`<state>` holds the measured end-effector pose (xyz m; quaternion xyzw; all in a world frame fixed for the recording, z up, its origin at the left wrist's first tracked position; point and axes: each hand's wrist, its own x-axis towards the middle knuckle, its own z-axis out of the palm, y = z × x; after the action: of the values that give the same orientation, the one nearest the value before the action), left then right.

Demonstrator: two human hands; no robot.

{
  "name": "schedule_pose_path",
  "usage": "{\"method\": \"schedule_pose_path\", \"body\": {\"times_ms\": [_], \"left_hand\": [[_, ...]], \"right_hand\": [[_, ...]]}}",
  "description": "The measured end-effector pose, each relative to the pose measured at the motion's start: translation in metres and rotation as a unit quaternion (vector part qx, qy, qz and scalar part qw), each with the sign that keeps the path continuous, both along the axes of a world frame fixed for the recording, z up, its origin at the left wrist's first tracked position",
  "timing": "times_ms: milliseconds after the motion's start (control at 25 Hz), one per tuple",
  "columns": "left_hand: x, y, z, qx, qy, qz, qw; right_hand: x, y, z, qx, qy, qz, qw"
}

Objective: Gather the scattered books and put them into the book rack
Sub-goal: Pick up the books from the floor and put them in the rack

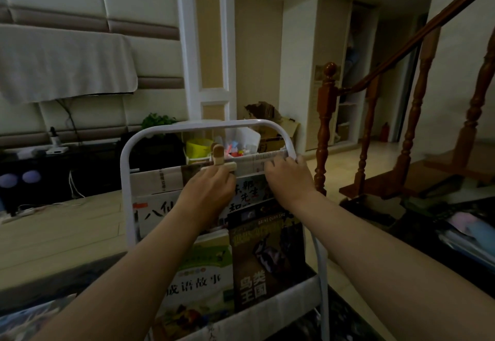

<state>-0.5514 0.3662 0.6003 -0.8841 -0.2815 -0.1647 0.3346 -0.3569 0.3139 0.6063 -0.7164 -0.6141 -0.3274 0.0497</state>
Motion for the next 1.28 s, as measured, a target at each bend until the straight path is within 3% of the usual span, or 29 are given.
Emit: {"method": "schedule_pose_path", "body": {"times_ms": [240,640,800,1280], "left_hand": [[0.0,0.0,-0.005,0.027,-0.028,-0.013,0.999],[0.0,-0.014,0.019,0.007,-0.002,0.036,0.999],[0.014,-0.024,0.03,-0.017,-0.013,0.007,1.0],[0.163,-0.128,0.054,-0.037,-0.017,-0.109,0.993]], "right_hand": [[-0.004,0.0,0.001,0.003,-0.004,0.038,0.999],[0.01,-0.025,0.008,0.005,0.023,0.049,0.999],[0.021,-0.046,0.014,0.017,0.033,0.048,0.998],[0.14,-0.176,0.028,0.04,0.081,-0.046,0.995]]}}
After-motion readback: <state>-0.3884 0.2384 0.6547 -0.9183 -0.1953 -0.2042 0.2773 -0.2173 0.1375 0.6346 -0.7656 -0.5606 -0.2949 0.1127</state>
